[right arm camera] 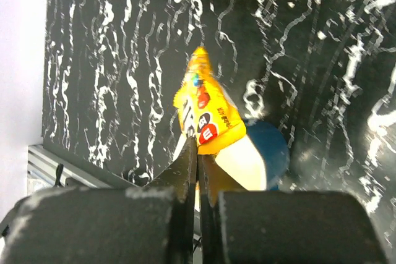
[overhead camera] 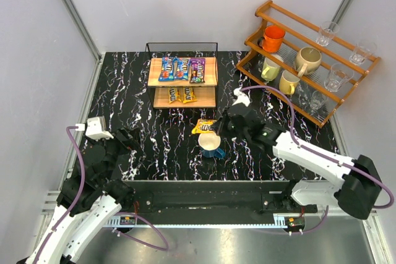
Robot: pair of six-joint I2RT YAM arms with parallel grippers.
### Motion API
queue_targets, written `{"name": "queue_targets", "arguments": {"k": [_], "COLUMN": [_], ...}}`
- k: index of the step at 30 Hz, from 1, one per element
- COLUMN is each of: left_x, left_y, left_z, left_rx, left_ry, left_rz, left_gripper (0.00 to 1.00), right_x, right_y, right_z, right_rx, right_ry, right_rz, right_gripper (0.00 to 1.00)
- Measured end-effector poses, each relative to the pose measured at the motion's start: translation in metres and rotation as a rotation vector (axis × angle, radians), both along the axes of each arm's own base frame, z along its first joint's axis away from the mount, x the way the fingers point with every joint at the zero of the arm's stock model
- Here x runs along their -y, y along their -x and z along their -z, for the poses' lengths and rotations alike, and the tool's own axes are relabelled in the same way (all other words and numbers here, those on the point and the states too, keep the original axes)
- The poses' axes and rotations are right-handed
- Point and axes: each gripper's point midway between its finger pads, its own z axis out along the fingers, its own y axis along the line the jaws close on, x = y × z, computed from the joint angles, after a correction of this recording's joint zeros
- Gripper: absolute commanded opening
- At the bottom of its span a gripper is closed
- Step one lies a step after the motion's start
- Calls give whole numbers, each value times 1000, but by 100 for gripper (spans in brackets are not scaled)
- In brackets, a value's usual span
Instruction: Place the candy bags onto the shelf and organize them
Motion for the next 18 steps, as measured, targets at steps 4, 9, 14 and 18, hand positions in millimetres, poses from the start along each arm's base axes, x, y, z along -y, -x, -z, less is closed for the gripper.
{"name": "queue_targets", "arguments": {"k": [4,9,14,18], "left_x": [0,0,0,0], "left_y": [0,0,0,0], "left_z": [0,0,0,0], "left_rx": [0,0,0,0], "left_ry": [0,0,0,0], "left_rz": [0,0,0,0], "left_gripper": [99,99,99,99], "right_x": [-21,-33,-48,-55], "right_y": [-17,-54,-85,-102], "right_z": [-11,-15,-4,4], "right_rx": [73,127,127,157], "right_ry": [-28,-67,-104,-104], "right_rz": [44,178,332,453], "right_gripper": [0,0,0,0]}}
